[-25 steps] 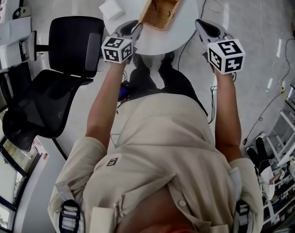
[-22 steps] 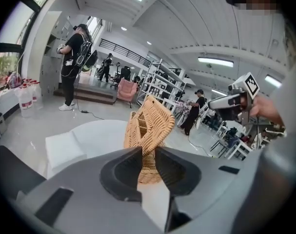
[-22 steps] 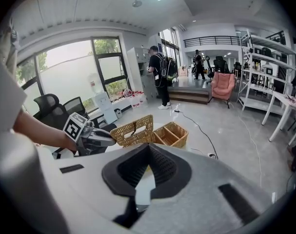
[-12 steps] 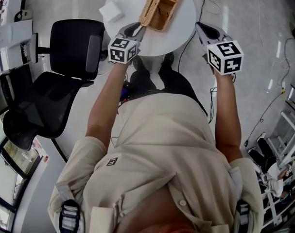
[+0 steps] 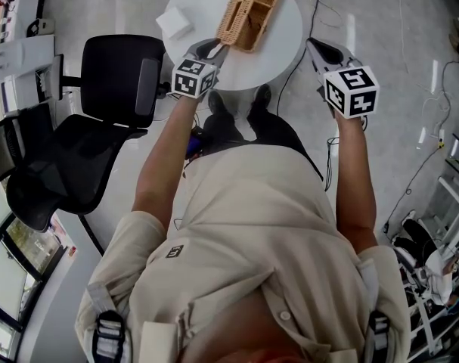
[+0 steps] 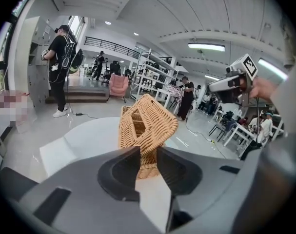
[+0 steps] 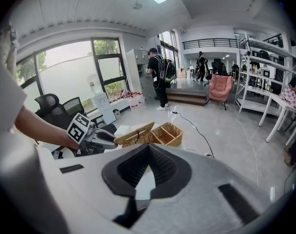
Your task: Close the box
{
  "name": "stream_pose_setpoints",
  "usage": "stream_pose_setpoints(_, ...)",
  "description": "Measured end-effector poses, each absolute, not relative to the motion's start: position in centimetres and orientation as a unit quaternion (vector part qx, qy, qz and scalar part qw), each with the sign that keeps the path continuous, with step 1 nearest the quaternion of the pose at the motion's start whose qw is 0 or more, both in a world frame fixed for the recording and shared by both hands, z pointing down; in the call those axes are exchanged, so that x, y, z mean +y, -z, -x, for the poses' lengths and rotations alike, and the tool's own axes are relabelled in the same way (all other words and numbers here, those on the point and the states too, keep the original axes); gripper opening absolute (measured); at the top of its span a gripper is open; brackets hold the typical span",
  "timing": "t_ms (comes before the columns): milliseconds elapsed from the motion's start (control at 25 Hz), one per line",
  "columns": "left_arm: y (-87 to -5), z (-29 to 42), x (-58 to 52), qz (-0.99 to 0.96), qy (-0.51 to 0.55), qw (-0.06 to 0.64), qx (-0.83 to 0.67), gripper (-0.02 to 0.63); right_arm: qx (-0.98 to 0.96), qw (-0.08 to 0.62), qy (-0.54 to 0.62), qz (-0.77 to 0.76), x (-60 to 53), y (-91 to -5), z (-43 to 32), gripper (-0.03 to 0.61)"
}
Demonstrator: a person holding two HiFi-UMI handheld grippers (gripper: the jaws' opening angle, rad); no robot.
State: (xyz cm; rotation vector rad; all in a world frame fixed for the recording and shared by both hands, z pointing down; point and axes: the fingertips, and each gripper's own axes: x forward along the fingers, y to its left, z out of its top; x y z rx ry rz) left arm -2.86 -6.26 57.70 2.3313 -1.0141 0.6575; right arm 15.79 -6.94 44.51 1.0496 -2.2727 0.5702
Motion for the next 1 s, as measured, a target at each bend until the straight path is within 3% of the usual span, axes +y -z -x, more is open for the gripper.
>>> stream_pose_setpoints(1000,-57.5,2.2,-5.4,-0.875,-0.252,0.266,-0.316,0.089,-0.850,0.287,-0.198,-0.396,-5.7,-42.6,-15.9,-0.007)
